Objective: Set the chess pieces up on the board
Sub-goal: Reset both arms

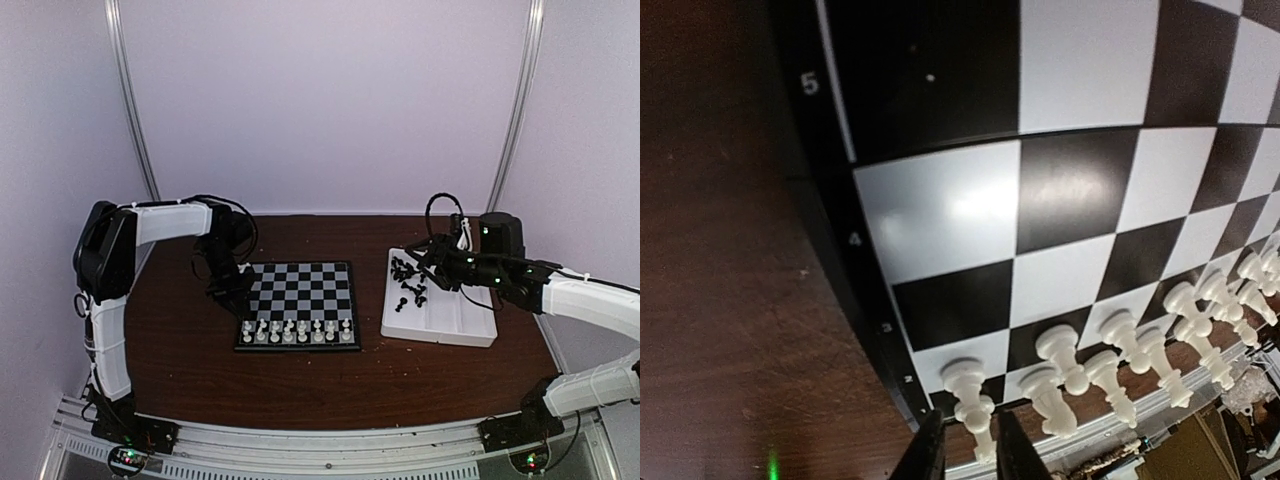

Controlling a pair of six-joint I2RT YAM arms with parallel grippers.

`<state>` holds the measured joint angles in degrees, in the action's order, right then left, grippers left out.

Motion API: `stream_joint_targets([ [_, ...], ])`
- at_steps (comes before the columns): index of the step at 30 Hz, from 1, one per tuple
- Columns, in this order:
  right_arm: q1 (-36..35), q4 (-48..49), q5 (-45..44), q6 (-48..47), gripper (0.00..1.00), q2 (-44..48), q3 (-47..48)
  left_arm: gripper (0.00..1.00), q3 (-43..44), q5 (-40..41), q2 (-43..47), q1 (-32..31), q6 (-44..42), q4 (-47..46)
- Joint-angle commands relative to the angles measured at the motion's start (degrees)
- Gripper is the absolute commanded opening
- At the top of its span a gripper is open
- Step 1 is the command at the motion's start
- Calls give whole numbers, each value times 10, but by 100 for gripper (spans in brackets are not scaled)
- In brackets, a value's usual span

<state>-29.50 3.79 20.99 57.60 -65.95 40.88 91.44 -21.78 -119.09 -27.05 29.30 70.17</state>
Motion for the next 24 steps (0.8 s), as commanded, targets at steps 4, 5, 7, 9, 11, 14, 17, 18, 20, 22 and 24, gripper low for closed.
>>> stream_joint_targets([
  [4, 34, -112, -34, -112, 61, 21, 60, 20, 13, 84, 141, 6, 25, -32],
  [5, 39, -127, -45, -128, 61, 28, 66, 20, 12, 100, 157, 7, 28, -36],
  [7, 49, -147, -67, -158, 61, 44, 76, 21, 4, 143, 195, 7, 34, -50],
  [9, 57, -163, -96, -187, 61, 62, 83, 21, -17, 175, 243, 7, 39, -78],
  [11, 62, -179, -132, -212, 62, 80, 89, 21, -48, 204, 296, 7, 42, -119],
  [14, 64, -199, -194, -247, 68, 103, 93, 22, -110, 240, 378, 7, 31, -193],
  [17, 65, -199, -248, -283, 78, 128, 85, 90, -199, 262, 466, 7, 9, -294],
  [18, 65, -187, -270, -289, 84, 138, 76, 97, -231, 274, 498, 7, 3, -329],
  [20, 65, -153, -317, -294, 99, 156, 46, 98, -299, 300, 552, 7, -8, -386],
  [22, 65, -108, -357, -307, 100, 166, 14, 98, -351, 309, 599, 7, -37, -435],
  [24, 65, -54, -380, -343, 100, 171, -17, 98, -408, 320, 641, 7, -62, -485],
])
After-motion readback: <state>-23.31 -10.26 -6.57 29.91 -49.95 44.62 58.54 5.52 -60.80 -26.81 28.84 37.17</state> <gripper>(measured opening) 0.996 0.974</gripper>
